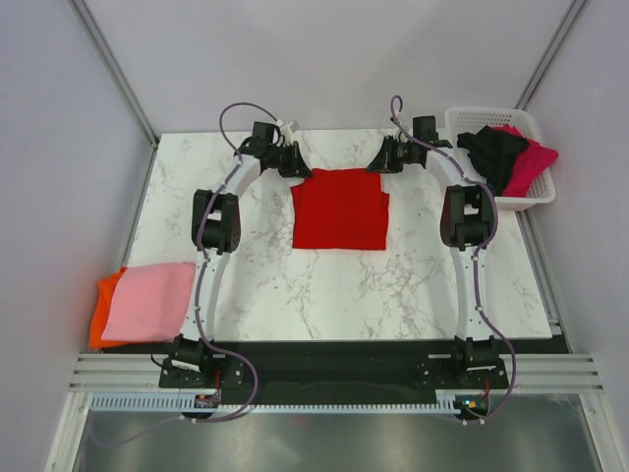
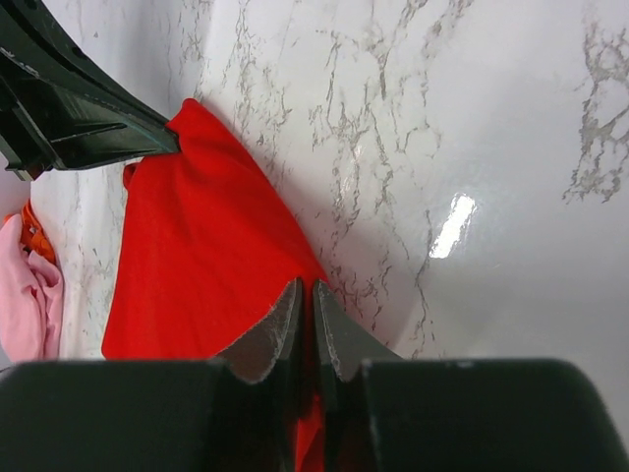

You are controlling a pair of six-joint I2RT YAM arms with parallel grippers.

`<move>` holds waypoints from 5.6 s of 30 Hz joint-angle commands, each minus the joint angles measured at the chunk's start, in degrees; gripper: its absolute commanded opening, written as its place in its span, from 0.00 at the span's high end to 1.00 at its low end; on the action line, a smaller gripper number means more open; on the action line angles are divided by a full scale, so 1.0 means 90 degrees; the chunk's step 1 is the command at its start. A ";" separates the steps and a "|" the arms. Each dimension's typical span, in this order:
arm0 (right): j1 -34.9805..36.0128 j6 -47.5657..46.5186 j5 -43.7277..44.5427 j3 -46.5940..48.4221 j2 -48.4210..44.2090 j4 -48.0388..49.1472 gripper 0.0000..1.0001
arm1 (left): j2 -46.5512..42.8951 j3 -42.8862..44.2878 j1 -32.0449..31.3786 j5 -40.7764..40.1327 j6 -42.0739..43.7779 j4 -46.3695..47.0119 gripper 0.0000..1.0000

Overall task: Fold and stack the t-shirts
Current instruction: Fold the tshirt

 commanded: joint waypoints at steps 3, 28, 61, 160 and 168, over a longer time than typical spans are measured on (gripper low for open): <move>0.0023 -0.0200 -0.0106 0.0214 -0.0207 0.0203 0.88 | -0.0680 0.0045 0.0065 0.0122 0.0103 -0.0016 0.98; 0.0248 -0.0806 -0.0584 -0.3921 -0.4884 -0.0559 0.92 | -0.5231 -0.4747 0.0426 0.2945 0.0239 0.0511 0.98; 0.0756 -0.0337 -0.0135 -0.9961 -1.0315 -0.0793 0.89 | -1.0271 -1.0316 0.0445 0.2398 -0.0277 0.0081 0.98; 0.0072 -0.0913 0.0372 -0.0526 -0.1310 0.1013 0.42 | -0.2064 -0.1300 0.0397 -0.1438 0.0366 0.0492 0.43; -0.0035 -0.1489 0.0724 -0.1640 -0.2911 0.0437 0.36 | -0.3162 -0.2660 0.0397 -0.1560 0.0446 -0.0201 0.37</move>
